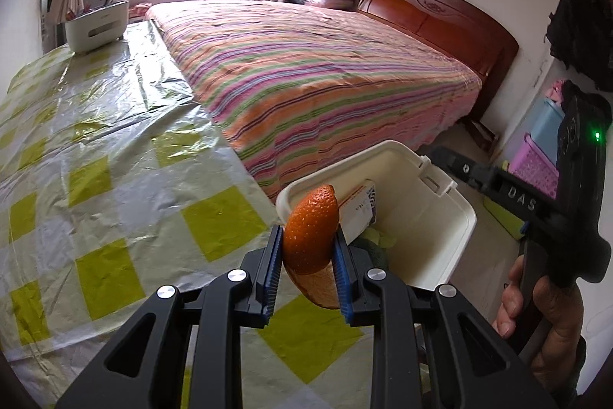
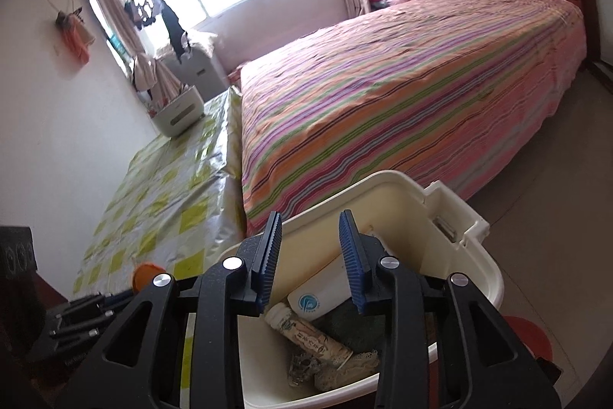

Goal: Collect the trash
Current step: 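Drop the pill tube into the bin with the right gripper while the left drops the orange peel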

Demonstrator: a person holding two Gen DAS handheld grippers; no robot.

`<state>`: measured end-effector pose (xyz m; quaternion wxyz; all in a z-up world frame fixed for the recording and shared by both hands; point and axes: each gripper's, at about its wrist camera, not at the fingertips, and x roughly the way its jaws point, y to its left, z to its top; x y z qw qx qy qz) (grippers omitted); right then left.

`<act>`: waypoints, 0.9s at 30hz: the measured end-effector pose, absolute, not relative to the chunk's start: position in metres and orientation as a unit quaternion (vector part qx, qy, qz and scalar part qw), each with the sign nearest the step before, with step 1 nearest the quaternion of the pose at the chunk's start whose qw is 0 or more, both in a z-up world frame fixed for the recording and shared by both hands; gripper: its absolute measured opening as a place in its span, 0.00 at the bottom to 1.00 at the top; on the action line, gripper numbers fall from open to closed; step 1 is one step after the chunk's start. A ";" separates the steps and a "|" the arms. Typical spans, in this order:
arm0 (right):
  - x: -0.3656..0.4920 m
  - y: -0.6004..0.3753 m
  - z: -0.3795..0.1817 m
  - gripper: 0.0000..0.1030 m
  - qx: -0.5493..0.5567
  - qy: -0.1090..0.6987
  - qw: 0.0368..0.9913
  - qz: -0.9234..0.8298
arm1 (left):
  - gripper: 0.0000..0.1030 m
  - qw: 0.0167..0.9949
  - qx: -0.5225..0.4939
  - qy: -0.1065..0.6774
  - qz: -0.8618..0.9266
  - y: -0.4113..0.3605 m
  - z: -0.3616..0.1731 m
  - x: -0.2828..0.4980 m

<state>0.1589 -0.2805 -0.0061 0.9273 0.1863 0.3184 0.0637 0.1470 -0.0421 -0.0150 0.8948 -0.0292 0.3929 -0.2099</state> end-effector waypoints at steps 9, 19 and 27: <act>0.144 -0.300 0.009 0.67 0.214 0.273 0.937 0.028 | 0.24 0.889 -0.010 0.396 -0.228 -0.069 -0.015 0.149; 0.133 -0.336 0.006 0.68 0.270 0.244 0.931 -0.005 | 0.24 0.880 0.010 0.400 -0.258 -0.107 -0.020 0.145; 0.131 -0.339 0.001 0.68 0.284 0.237 0.929 -0.011 | 0.24 0.874 0.025 0.400 -0.276 -0.134 -0.021 0.147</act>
